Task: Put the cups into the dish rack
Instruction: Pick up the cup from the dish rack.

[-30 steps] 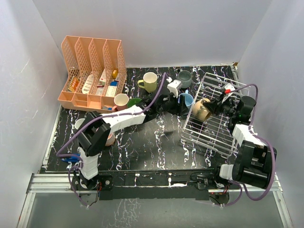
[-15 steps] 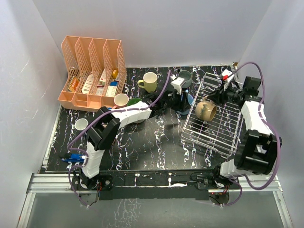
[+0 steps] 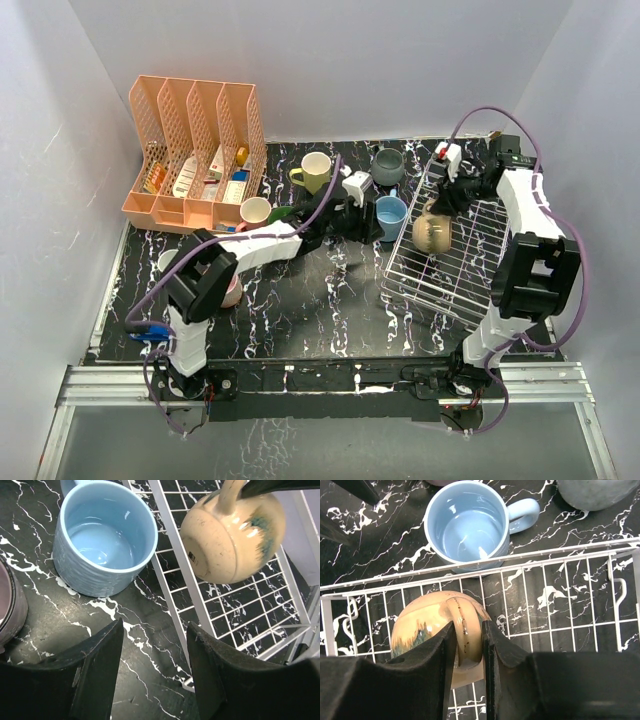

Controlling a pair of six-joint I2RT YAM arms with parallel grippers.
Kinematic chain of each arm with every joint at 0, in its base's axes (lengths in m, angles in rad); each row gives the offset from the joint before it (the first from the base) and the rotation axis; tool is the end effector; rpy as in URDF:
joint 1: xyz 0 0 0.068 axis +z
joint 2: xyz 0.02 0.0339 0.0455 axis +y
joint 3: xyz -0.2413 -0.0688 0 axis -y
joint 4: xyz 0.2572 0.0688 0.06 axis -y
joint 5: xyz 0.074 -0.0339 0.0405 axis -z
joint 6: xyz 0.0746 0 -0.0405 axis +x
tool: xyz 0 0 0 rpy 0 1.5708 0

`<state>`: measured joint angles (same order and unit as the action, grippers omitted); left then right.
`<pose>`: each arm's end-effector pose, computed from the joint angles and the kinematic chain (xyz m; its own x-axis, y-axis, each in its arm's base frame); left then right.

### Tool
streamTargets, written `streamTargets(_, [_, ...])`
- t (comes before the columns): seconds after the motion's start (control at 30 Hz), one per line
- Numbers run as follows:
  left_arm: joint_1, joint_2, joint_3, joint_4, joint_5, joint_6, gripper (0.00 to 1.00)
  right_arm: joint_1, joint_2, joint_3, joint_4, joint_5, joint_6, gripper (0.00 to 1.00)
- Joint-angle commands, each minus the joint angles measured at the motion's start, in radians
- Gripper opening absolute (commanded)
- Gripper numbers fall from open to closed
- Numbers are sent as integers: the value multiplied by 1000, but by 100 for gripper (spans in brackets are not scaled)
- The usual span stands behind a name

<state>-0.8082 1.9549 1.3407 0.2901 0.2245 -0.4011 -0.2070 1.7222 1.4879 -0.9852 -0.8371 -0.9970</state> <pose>0.3294 -0.3689 0.1913 -0.5347 0.0086 -0.8450 0.6973 0.5694 -0.4354 0.3668 -0.0204 0.2343 -0.4043 -0.4897 -0.7725 -0.8328 0.5463 0.0895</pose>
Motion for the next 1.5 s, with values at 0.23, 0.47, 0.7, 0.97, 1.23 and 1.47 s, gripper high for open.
streamTargets(0.23, [13, -185, -124, 128, 75, -14, 59, 74, 54, 161, -174, 78, -59, 8])
streamTargets(0.47, [32, -234, -209, 292, 118, -185, 64, 46, -159, 56, 66, -26, 90, 8])
streamTargets(0.7, [-7, -281, -238, 288, -25, -280, 69, 28, -376, -216, 524, -3, 475, 8])
streamTargets(0.97, [-146, -212, -54, -11, -353, 12, 87, 10, -493, -439, 864, 113, 852, 8])
streamTargets(1.23, [-204, -95, -55, 227, -242, 381, 97, -4, -529, -520, 962, 172, 1010, 8])
streamTargets(1.47, [-203, 25, 62, 172, -120, 572, 97, -45, -604, -616, 1051, 200, 1072, 8])
